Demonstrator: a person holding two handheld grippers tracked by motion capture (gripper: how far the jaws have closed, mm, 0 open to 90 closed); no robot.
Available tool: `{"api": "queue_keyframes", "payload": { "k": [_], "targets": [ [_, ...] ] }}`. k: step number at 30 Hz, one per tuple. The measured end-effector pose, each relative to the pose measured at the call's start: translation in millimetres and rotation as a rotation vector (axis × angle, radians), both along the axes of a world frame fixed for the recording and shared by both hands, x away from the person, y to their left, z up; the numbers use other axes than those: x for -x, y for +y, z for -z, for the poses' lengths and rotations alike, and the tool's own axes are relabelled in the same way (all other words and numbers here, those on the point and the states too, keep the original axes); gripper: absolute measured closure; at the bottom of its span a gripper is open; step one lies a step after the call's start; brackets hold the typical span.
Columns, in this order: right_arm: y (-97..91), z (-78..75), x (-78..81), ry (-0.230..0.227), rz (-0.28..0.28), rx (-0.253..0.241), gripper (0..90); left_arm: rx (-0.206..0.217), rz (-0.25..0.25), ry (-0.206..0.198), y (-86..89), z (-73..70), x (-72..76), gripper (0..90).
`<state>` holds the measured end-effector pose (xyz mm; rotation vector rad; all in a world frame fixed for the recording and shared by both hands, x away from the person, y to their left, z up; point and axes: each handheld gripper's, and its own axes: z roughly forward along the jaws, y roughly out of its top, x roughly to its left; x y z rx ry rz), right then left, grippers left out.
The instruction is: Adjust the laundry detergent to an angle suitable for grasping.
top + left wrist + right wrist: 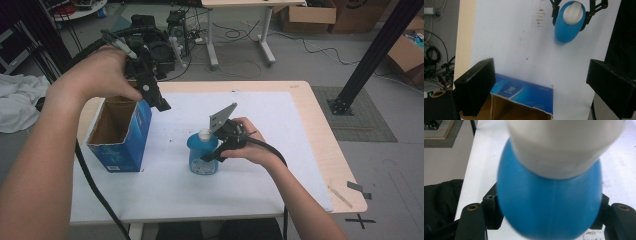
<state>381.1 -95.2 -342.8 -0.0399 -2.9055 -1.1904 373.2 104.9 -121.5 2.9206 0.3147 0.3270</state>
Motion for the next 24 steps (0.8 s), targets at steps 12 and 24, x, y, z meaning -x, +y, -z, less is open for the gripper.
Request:
{"api": "queue_keyframes", "payload": {
  "k": [12, 24],
  "targets": [
    [-22.7, -14.5, 3.3, 0.017, 0.066, 0.035, 19.6, 0.001, 0.0, -0.001, -1.9, -0.9, 0.1, 9.5],
    [-67.2, -40.9, -8.3, 0.059, 0.278, 0.089, 18.3, 0.0, 0.003, 0.003, -6.1, -2.7, 0.5, 9.5]
  ]
}}
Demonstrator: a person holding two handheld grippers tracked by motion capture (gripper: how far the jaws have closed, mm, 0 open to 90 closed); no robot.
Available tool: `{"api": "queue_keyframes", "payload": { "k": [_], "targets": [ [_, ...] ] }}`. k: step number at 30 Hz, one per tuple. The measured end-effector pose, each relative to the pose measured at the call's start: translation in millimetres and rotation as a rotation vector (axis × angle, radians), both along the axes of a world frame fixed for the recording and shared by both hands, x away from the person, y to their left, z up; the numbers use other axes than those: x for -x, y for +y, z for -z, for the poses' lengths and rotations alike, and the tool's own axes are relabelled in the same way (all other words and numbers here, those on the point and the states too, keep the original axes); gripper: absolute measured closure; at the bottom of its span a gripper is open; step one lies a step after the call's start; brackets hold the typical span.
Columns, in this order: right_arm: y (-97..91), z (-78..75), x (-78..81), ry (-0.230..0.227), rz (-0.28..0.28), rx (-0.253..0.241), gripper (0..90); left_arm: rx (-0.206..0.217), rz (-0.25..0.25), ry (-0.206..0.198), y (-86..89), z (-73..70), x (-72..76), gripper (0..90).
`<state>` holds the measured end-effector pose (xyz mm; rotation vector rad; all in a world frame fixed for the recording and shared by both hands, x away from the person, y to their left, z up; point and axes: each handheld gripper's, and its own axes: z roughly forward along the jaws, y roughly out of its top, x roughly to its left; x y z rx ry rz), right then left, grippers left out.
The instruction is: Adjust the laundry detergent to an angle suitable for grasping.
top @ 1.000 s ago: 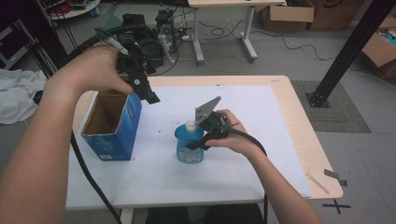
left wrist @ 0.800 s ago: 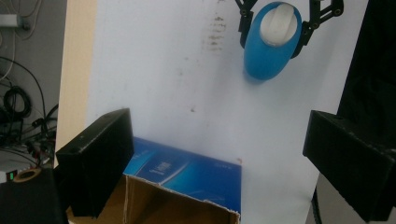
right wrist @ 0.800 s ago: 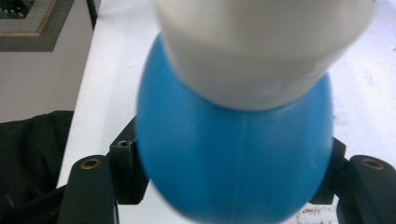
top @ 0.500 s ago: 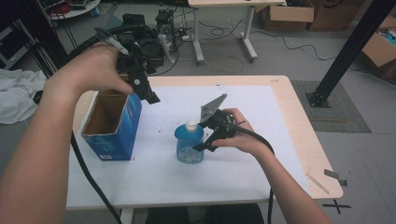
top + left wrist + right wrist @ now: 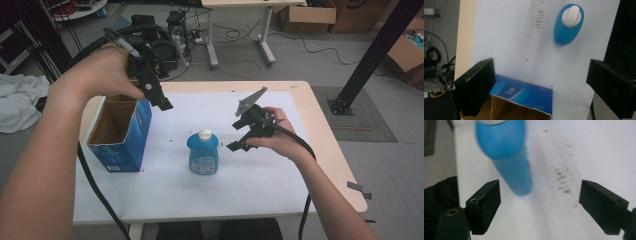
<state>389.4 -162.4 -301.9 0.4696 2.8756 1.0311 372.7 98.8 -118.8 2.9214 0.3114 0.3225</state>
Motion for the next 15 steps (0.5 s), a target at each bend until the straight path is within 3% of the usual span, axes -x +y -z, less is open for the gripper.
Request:
{"api": "queue_keyframes", "payload": {
  "k": [3, 8, 15],
  "targets": [
    [-14.7, -10.1, -7.7, -0.021, 0.119, 0.028, 21.1, 0.001, 0.004, 0.004, -2.1, 1.7, -1.0, 9.4],
    [-35.5, -23.8, -23.3, 0.004, 0.302, 0.074, 18.6, 0.0, 0.014, 0.004, -5.6, 3.6, -2.4, 9.3],
    [-58.1, -42.5, -41.4, 0.046, 0.501, 0.143, 20.2, -0.003, 0.022, 0.006, -9.0, 3.8, -2.6, 9.2]
  ]
}}
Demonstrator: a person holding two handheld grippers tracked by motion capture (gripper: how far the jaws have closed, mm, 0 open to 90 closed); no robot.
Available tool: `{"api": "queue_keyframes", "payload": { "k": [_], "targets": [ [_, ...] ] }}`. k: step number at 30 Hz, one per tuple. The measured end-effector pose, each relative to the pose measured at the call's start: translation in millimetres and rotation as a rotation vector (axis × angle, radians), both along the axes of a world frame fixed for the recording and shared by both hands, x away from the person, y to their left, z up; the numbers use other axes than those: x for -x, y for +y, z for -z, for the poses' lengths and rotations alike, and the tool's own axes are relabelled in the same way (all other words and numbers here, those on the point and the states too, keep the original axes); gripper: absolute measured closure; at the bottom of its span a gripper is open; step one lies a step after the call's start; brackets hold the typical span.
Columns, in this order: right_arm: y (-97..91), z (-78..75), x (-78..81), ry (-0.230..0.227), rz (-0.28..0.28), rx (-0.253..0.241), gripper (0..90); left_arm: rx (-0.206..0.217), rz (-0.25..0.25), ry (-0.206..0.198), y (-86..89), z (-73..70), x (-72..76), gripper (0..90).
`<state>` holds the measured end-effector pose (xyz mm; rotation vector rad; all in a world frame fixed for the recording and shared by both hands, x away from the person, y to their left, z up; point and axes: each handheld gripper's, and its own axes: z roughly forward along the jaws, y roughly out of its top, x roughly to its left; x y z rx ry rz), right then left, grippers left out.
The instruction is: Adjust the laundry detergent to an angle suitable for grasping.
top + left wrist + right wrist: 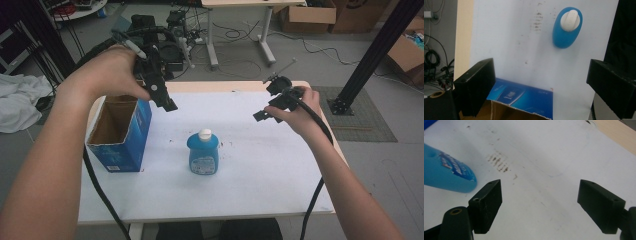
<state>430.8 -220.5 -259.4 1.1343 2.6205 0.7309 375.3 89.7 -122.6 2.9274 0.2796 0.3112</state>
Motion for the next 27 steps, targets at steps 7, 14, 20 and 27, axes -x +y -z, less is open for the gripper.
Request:
{"api": "queue_keyframes", "payload": {
  "k": [7, 14, 20, 27],
  "targets": [
    [-18.4, -14.2, -11.6, 0.077, 0.14, 0.042, 18.7, 0.0, 0.003, -0.002, -0.2, 0.8, -2.0, 9.0],
    [-31.0, -25.6, -15.0, 0.092, 0.196, 0.062, 18.2, 0.004, 0.004, -0.003, -1.8, 0.8, -3.8, 8.9],
    [-36.5, -27.0, -16.7, 0.101, 0.207, 0.053, 17.2, 0.003, 0.006, -0.004, -3.5, 0.5, -3.3, 8.7],
    [-37.1, -24.6, -17.8, 0.105, 0.201, 0.048, 16.8, 0.005, 0.017, -0.008, -5.0, 0.0, -5.7, 8.7]
  ]
}}
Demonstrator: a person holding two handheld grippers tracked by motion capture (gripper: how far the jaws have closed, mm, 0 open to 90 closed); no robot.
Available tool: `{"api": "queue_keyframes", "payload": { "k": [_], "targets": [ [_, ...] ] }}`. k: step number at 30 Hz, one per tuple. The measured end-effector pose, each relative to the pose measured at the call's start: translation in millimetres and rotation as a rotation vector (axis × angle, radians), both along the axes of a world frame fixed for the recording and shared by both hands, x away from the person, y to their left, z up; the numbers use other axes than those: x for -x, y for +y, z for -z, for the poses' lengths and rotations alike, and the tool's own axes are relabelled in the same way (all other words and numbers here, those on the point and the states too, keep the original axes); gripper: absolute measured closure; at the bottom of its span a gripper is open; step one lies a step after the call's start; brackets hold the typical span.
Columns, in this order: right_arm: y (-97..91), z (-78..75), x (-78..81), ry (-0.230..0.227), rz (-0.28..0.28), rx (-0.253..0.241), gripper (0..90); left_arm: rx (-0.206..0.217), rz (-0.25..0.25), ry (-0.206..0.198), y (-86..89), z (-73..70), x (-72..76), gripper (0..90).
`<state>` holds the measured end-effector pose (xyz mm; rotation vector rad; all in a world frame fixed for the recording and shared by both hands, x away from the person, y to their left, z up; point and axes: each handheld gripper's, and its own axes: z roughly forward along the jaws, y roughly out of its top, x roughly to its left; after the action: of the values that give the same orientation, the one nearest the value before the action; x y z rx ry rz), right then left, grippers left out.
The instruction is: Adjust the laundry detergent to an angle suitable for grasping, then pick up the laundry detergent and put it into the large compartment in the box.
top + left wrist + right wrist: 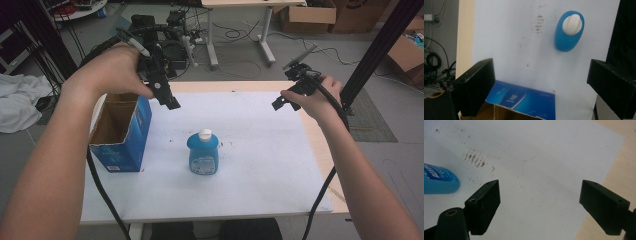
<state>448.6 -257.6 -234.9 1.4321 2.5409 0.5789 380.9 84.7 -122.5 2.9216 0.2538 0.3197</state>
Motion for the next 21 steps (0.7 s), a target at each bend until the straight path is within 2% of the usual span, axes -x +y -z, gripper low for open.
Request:
{"api": "queue_keyframes", "payload": {
  "k": [8, 10, 14, 21],
  "targets": [
    [-0.4, 3.8, -0.6, 0.006, -0.001, -0.004, 16.3, -0.008, -0.002, 0.003, -0.8, -0.5, 0.9, 8.7],
    [-0.9, 3.6, 0.4, 0.002, -0.004, -0.006, 16.3, 0.002, -0.004, 0.002, -1.5, -1.4, 2.0, 8.7],
    [-3.7, 4.0, 1.2, 0.001, 0.0, -0.008, 16.3, -0.008, -0.003, -0.002, -2.3, -3.8, 1.0, 8.7],
    [-7.2, 6.6, 0.9, 0.005, -0.002, -0.012, 16.3, 0.002, -0.009, -0.008, -0.7, -3.4, 2.1, 8.6]
  ]
}}
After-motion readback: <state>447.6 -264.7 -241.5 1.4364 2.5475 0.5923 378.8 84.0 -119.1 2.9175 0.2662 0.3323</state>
